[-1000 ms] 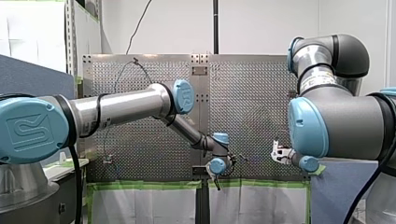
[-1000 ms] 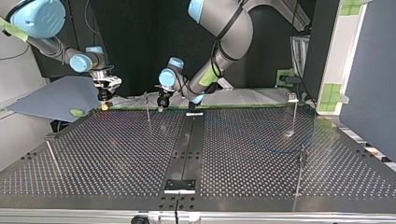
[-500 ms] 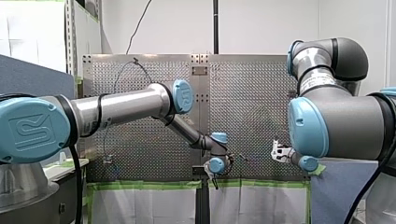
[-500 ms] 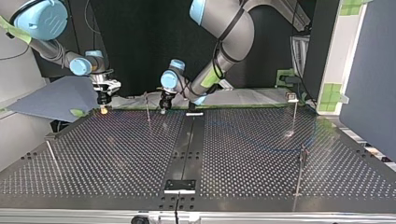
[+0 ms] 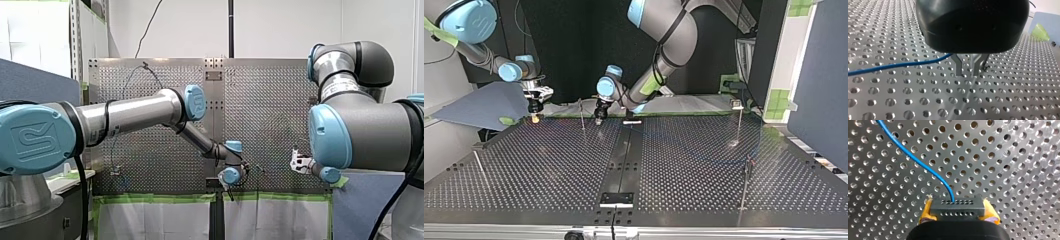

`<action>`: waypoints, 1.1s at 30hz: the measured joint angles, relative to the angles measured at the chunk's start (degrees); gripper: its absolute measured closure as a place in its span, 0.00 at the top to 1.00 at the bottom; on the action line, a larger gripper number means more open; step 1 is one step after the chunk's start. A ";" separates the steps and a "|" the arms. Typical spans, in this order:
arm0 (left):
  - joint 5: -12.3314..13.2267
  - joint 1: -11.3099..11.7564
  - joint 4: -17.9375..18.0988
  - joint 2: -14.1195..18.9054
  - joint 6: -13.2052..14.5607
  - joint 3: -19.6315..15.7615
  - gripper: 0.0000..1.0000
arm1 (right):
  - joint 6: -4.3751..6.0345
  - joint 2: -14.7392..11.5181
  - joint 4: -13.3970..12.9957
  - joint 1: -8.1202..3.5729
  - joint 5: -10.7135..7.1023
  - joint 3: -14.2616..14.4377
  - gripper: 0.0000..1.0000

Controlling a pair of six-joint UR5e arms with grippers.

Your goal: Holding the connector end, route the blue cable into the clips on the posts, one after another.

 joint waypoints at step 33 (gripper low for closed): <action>5.15 -2.27 -15.25 2.62 10.57 -4.27 1.00 | 1.49 0.64 1.17 -0.25 -0.26 0.03 0.00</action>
